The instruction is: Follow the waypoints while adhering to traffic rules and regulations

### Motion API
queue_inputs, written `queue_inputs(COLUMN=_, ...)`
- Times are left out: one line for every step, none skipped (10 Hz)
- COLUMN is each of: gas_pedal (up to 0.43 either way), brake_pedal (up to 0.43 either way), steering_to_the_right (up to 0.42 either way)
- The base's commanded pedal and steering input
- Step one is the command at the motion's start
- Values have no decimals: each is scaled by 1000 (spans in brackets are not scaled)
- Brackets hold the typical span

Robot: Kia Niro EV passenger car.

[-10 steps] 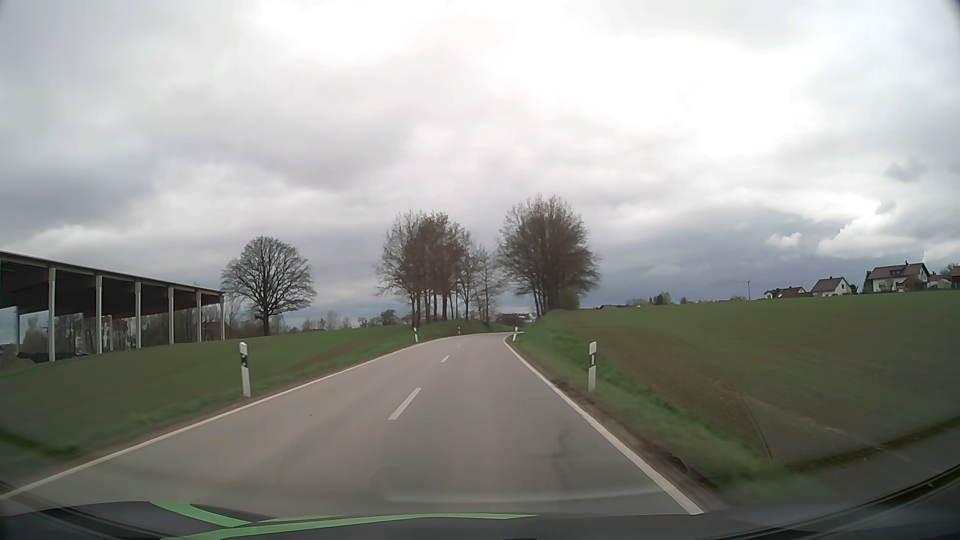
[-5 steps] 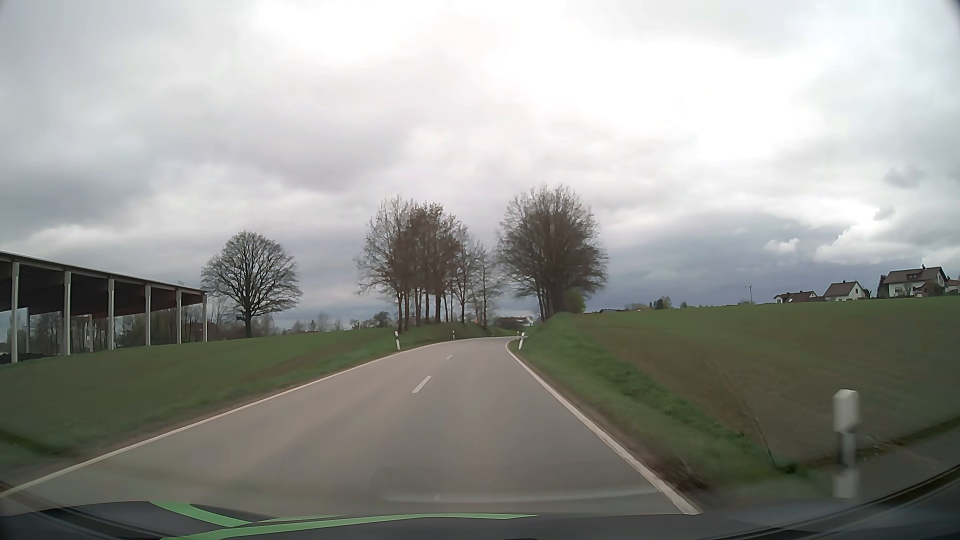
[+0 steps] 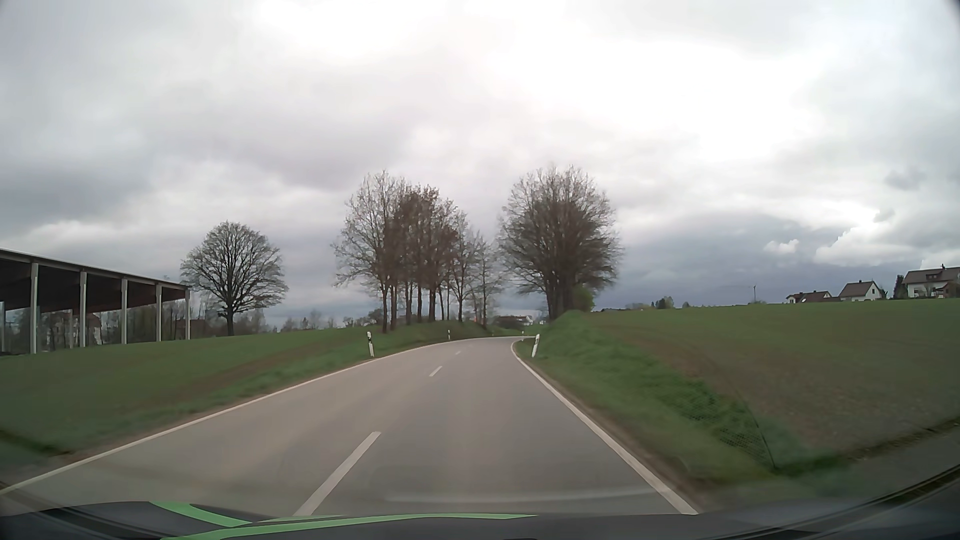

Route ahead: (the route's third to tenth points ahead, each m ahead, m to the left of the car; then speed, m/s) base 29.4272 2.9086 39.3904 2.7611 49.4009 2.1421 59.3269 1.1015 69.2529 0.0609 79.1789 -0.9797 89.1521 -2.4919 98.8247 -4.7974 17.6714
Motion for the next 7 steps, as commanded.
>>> queue_inputs(gas_pedal=169, brake_pedal=0, steering_to_the_right=3)
queue_inputs(gas_pedal=169, brake_pedal=0, steering_to_the_right=4)
queue_inputs(gas_pedal=169, brake_pedal=0, steering_to_the_right=5)
queue_inputs(gas_pedal=169, brake_pedal=0, steering_to_the_right=6)
queue_inputs(gas_pedal=169, brake_pedal=0, steering_to_the_right=6)
queue_inputs(gas_pedal=169, brake_pedal=0, steering_to_the_right=6)
queue_inputs(gas_pedal=157, brake_pedal=0, steering_to_the_right=6)
